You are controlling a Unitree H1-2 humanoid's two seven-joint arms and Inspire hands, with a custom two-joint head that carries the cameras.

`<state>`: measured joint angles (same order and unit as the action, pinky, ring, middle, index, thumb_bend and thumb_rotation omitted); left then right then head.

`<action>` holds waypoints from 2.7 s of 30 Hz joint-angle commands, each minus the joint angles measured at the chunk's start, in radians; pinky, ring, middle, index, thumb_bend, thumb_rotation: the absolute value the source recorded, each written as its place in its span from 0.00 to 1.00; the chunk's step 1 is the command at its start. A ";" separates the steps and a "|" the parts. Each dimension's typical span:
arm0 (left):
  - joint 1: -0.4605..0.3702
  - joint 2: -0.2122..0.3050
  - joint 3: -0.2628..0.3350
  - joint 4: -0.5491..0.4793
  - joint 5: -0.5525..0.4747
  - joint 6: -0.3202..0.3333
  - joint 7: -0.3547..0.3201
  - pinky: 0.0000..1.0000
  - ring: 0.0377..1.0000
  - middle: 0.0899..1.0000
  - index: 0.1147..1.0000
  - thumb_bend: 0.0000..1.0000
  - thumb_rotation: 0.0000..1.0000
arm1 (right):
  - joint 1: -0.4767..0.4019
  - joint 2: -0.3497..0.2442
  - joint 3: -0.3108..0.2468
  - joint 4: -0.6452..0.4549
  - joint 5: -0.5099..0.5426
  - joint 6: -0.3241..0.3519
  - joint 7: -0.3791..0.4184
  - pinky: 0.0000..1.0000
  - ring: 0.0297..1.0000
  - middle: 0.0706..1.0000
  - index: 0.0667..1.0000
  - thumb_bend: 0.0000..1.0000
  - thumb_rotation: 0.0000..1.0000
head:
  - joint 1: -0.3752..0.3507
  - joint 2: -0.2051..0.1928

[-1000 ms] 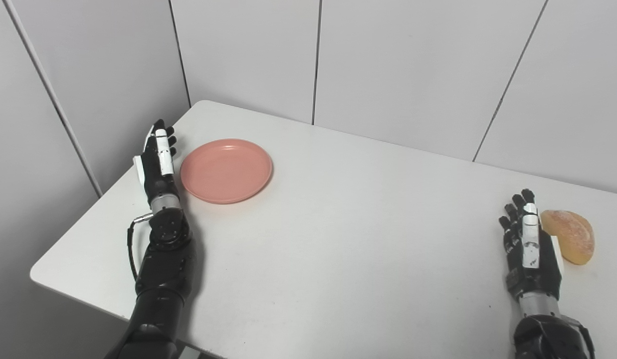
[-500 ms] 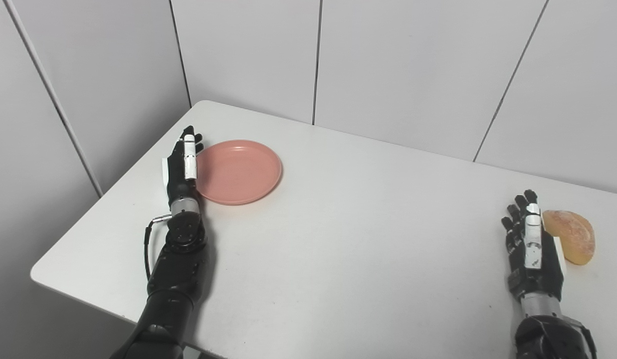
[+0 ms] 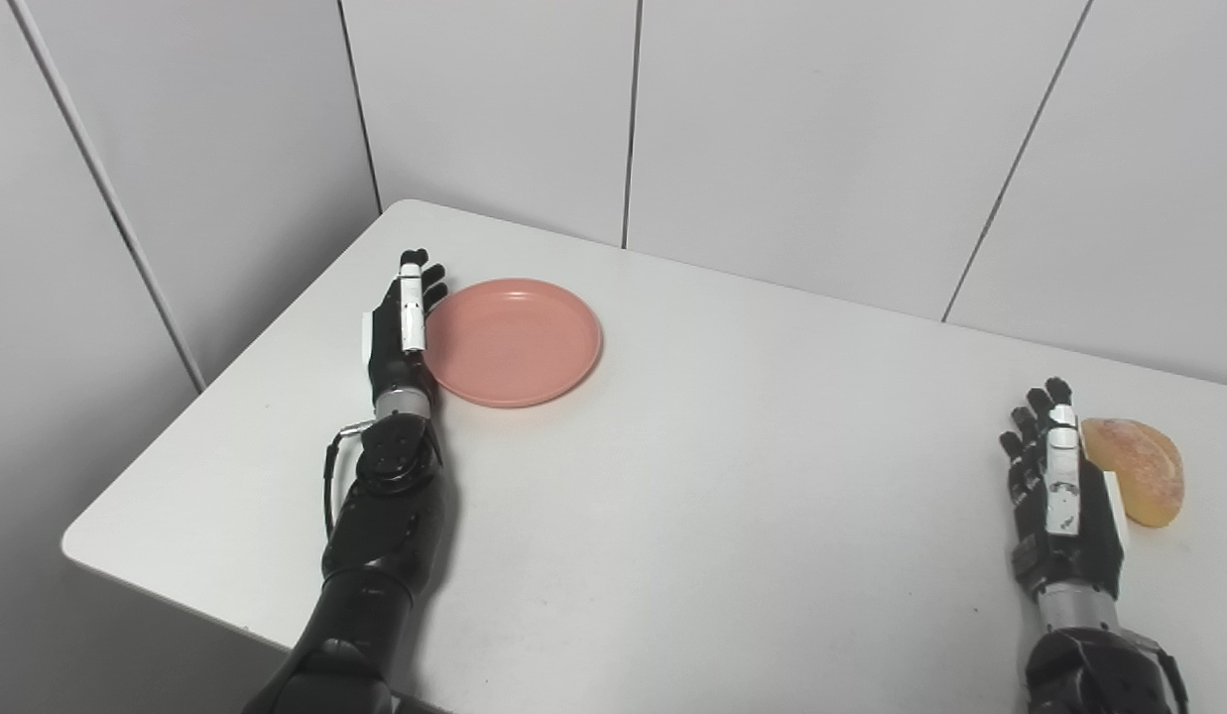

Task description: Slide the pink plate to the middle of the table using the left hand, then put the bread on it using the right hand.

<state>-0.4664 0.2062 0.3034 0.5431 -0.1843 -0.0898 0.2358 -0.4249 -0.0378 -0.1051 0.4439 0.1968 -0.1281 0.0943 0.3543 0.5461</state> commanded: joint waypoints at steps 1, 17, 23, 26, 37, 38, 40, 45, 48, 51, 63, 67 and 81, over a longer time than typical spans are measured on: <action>-0.037 -0.006 -0.016 -0.029 -0.005 0.013 -0.026 0.84 0.84 0.82 0.81 0.50 1.00 | -0.021 0.000 -0.002 -0.021 0.006 -0.011 0.004 1.00 1.00 1.00 1.00 0.77 0.89 | 0.000 0.000; -0.048 -0.068 -0.083 -0.046 0.000 0.066 -0.086 0.85 0.86 0.84 0.83 0.47 1.00 | -0.022 0.002 0.003 -0.021 0.005 -0.004 0.006 1.00 1.00 1.00 1.00 0.77 0.90 | -0.020 0.003; -0.044 -0.086 -0.120 -0.072 0.020 0.095 -0.092 0.83 0.84 0.82 0.80 0.45 1.00 | -0.021 0.005 0.002 -0.024 0.006 -0.003 0.004 1.00 1.00 1.00 1.00 0.77 0.89 | -0.024 0.009; -0.048 -0.098 -0.132 -0.077 0.022 0.104 -0.094 0.82 0.84 0.82 0.81 0.45 1.00 | -0.023 0.007 0.004 -0.021 0.004 -0.005 0.005 1.00 1.00 1.00 1.00 0.78 0.89 | -0.029 0.012; -0.042 -0.114 -0.192 -0.102 0.035 0.122 -0.130 0.86 0.87 0.84 0.82 0.47 1.00 | -0.016 0.015 0.014 -0.049 -0.012 0.010 -0.010 1.00 1.00 1.00 1.00 0.79 0.90 | -0.069 0.025; -0.042 -0.118 -0.194 -0.106 0.036 0.122 -0.129 0.86 0.87 0.84 0.82 0.47 1.00 | -0.013 0.015 0.016 -0.057 -0.013 0.017 -0.012 1.00 1.00 1.00 1.00 0.79 0.90 | -0.081 0.026; -0.042 -0.127 -0.199 -0.106 0.043 0.121 -0.126 0.85 0.86 0.83 0.81 0.47 1.00 | -0.010 0.019 0.015 -0.066 -0.010 0.026 -0.014 1.00 1.00 1.00 1.00 0.78 0.89 | -0.095 0.028; -0.038 -0.148 -0.209 -0.118 0.024 0.142 -0.160 0.83 0.84 0.81 0.80 0.45 1.00 | -0.006 0.034 0.015 -0.076 -0.021 0.018 -0.037 1.00 1.00 1.00 1.00 0.74 0.90 | -0.156 0.038; -0.030 -0.156 -0.219 -0.137 0.032 0.163 -0.169 0.84 0.84 0.81 0.80 0.45 1.00 | -0.005 0.039 0.019 -0.079 -0.030 0.023 -0.047 1.00 1.00 1.00 1.00 0.71 0.91 | -0.178 0.038; -0.017 -0.170 -0.229 -0.149 0.023 0.173 -0.190 0.84 0.84 0.82 0.81 0.43 1.00 | -0.005 0.055 0.016 -0.082 -0.033 0.015 -0.066 1.00 1.00 1.00 1.00 0.69 0.90 | -0.226 0.046; 0.001 -0.209 -0.227 -0.110 0.013 0.135 -0.239 0.86 0.86 0.84 0.83 0.44 1.00 | -0.002 0.067 0.073 -0.095 -0.077 0.020 -0.054 1.00 1.00 1.00 1.00 0.68 0.94 | -0.342 0.056; 0.017 -0.212 -0.228 -0.121 0.019 0.140 -0.240 0.86 0.86 0.84 0.84 0.44 1.00 | 0.003 0.071 0.095 -0.105 -0.094 0.010 -0.048 1.00 1.00 1.00 1.00 0.68 0.94 | -0.383 0.056; 0.060 -0.228 -0.223 -0.184 0.002 0.156 -0.247 0.82 0.83 0.81 0.80 0.44 1.00 | -0.004 0.105 0.123 -0.087 -0.132 -0.030 -0.060 1.00 1.00 1.00 1.00 0.70 0.90 | -0.485 0.049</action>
<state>-0.4063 -0.0124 0.0817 0.3614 -0.1754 0.0568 -0.0033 -0.3955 0.0607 0.0165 0.3759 0.0651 -0.0993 0.0288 -0.1258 0.5967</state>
